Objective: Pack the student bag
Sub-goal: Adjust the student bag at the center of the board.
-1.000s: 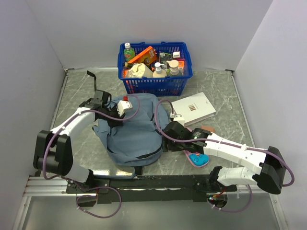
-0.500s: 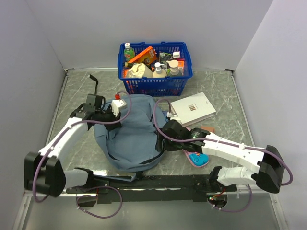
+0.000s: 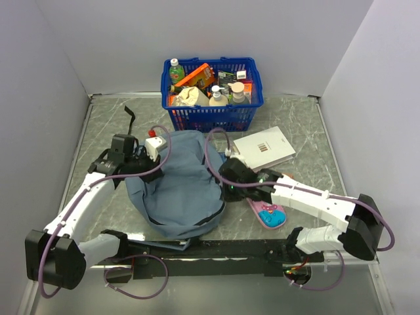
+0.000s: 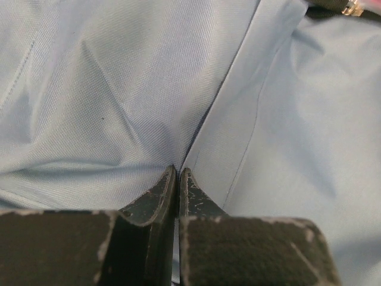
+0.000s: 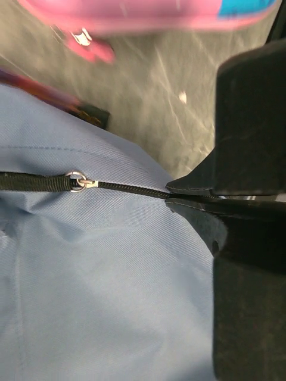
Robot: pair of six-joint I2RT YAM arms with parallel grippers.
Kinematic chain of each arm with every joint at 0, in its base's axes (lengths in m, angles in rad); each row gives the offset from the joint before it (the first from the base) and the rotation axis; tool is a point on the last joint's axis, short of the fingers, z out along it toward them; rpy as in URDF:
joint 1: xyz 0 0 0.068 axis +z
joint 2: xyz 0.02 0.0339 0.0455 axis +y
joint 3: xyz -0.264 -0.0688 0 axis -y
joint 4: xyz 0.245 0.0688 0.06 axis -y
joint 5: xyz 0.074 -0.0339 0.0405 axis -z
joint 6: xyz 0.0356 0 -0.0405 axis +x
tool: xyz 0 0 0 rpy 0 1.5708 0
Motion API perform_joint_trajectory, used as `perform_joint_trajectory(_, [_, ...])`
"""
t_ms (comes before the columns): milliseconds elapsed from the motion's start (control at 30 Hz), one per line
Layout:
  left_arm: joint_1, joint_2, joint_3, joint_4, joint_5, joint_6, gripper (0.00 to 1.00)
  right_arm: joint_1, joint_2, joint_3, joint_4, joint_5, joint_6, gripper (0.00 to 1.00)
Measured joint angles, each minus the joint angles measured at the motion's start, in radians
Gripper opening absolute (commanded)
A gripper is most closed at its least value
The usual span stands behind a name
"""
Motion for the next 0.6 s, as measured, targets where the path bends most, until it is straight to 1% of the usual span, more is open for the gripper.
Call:
perform_joint_trajectory(67, [0.026, -0.008, 0.000, 0.002, 0.002, -0.025, 0.01, -0.023, 0.022, 0.088, -0.054, 0.035, -0.050, 0.00])
perform_joint_trajectory(167, [0.142, -0.028, 0.009, -0.003, 0.037, -0.073, 0.01, -0.051, 0.051, 0.247, -0.090, 0.113, -0.132, 0.00])
perform_joint_trajectory(233, [0.202, -0.029, 0.031, -0.010, 0.061, -0.093, 0.01, -0.058, 0.074, 0.346, -0.084, 0.157, -0.182, 0.00])
perform_joint_trajectory(267, [0.218, -0.030, 0.043, -0.013, 0.075, -0.094, 0.01, -0.063, 0.085, 0.388, -0.079, 0.171, -0.206, 0.00])
perform_joint_trajectory(333, [0.226, -0.037, 0.061, -0.027, 0.105, -0.090, 0.01, -0.074, 0.096, 0.420, -0.080, 0.184, -0.235, 0.00])
perform_joint_trajectory(400, [0.227, -0.052, 0.061, -0.056, 0.145, -0.065, 0.01, -0.092, 0.107, 0.414, -0.082, 0.197, -0.251, 0.00])
perform_joint_trajectory(467, [0.228, -0.061, 0.061, -0.122, 0.197, -0.008, 0.01, -0.107, 0.123, 0.368, -0.065, 0.198, -0.253, 0.00])
perform_joint_trajectory(500, [0.228, -0.061, 0.061, -0.150, 0.217, 0.022, 0.02, -0.109, 0.130, 0.333, -0.055, 0.196, -0.249, 0.00])
perform_joint_trajectory(533, [0.226, -0.058, 0.062, -0.206, 0.248, 0.083, 0.05, -0.110, 0.137, 0.290, -0.039, 0.193, -0.243, 0.00])
perform_joint_trajectory(567, [0.225, -0.054, 0.062, -0.264, 0.277, 0.146, 0.15, -0.109, 0.143, 0.230, -0.019, 0.182, -0.236, 0.00])
perform_joint_trajectory(600, [0.223, -0.050, 0.062, -0.291, 0.293, 0.173, 0.23, -0.106, 0.147, 0.201, -0.011, 0.176, -0.231, 0.00])
